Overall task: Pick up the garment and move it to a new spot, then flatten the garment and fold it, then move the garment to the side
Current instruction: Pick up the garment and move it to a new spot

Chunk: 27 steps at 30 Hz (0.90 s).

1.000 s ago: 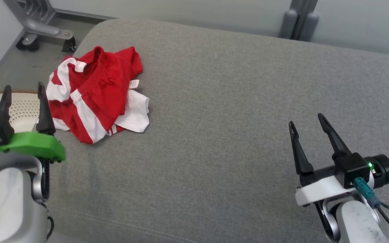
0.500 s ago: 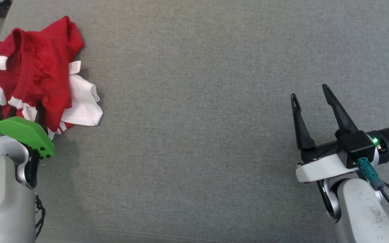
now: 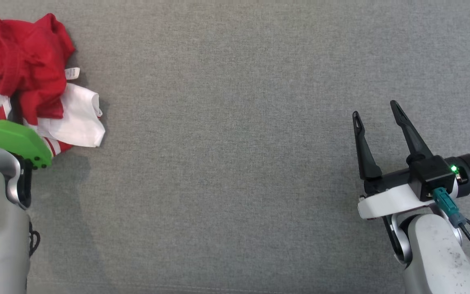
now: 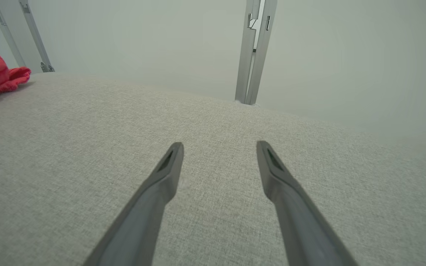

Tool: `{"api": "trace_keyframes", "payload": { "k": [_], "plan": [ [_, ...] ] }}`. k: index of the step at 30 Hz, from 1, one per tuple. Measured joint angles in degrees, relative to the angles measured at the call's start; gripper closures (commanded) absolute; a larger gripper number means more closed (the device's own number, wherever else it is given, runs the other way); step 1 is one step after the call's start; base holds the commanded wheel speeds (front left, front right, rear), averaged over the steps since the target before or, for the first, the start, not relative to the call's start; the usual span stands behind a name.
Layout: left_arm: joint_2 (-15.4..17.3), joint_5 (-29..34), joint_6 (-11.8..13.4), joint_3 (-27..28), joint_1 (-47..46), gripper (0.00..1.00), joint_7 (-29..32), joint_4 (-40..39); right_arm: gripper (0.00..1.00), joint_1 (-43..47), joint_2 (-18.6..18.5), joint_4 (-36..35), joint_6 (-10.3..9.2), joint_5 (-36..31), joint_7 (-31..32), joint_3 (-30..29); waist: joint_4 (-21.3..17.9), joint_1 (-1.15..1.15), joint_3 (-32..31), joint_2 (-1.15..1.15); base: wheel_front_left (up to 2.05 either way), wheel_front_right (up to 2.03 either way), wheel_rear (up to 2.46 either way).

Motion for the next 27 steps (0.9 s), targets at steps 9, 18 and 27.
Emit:
{"api": "trace_keyframes", "payload": {
  "k": [9, 18, 27],
  "plan": [
    [3.6, 4.9, 0.3, -4.3, -3.6, 1.0, 0.1, -12.3, 0.0, 2.3, 0.0, 1.3, 0.0, 3.1, 0.0, 0.2, 0.8, 0.0, -6.2, 0.0, 0.0, 0.0, 0.0],
    [3.0, 7.2, -1.6, -12.0, -5.9, 1.0, 7.2, -24.3, 0.0, 4.2, 0.0, 2.0, 0.0, 5.5, 0.0, -0.9, -2.3, 0.0, -11.7, 0.0, 0.0, 0.0, 0.0],
    [-2.5, 7.6, -2.7, -24.4, -4.2, 1.0, 10.9, -25.0, 0.0, 5.8, 0.0, 2.5, 0.0, 7.0, 0.0, -1.6, -10.6, 0.0, -13.1, 0.0, 0.0, 0.0, 0.0]
  ]
}}
